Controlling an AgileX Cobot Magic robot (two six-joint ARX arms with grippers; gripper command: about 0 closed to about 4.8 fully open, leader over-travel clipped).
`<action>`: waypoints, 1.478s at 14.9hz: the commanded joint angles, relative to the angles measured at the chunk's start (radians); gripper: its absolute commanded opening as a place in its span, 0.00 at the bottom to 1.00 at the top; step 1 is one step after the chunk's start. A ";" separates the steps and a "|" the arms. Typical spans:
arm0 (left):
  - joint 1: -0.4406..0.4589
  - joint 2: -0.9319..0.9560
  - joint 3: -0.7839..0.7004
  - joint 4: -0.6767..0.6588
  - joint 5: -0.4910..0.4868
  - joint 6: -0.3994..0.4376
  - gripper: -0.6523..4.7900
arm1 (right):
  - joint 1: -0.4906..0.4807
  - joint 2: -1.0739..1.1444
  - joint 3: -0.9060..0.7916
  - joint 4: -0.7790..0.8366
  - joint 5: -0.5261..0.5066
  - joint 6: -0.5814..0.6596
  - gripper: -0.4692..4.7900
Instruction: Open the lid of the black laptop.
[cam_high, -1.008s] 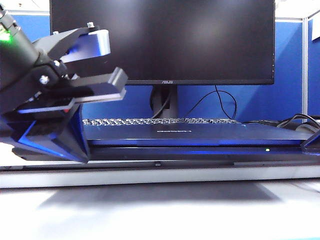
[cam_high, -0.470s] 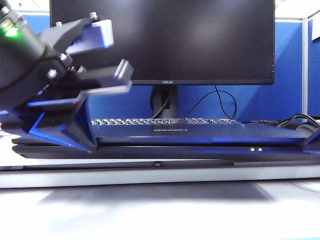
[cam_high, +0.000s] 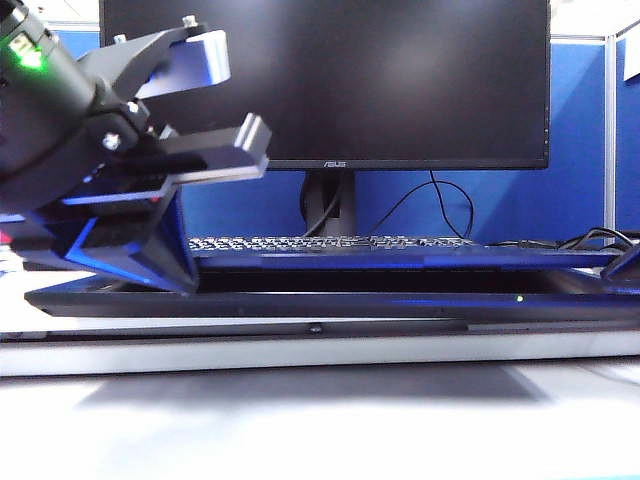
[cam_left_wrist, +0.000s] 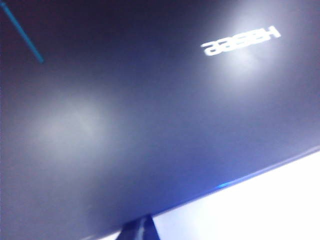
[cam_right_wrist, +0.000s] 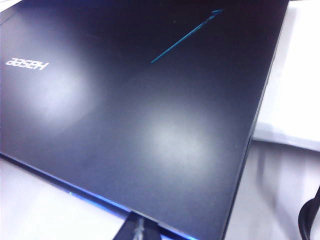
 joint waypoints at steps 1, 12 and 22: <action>0.003 -0.004 0.009 0.063 -0.059 0.034 0.11 | -0.002 -0.001 0.006 0.060 0.033 -0.004 0.08; 0.077 -0.005 0.039 0.220 -0.057 0.174 0.11 | -0.166 0.000 0.031 0.107 -0.077 -0.048 0.08; 0.090 -0.014 0.124 0.203 -0.102 0.306 0.11 | -0.188 0.302 0.198 0.287 -0.172 -0.143 0.08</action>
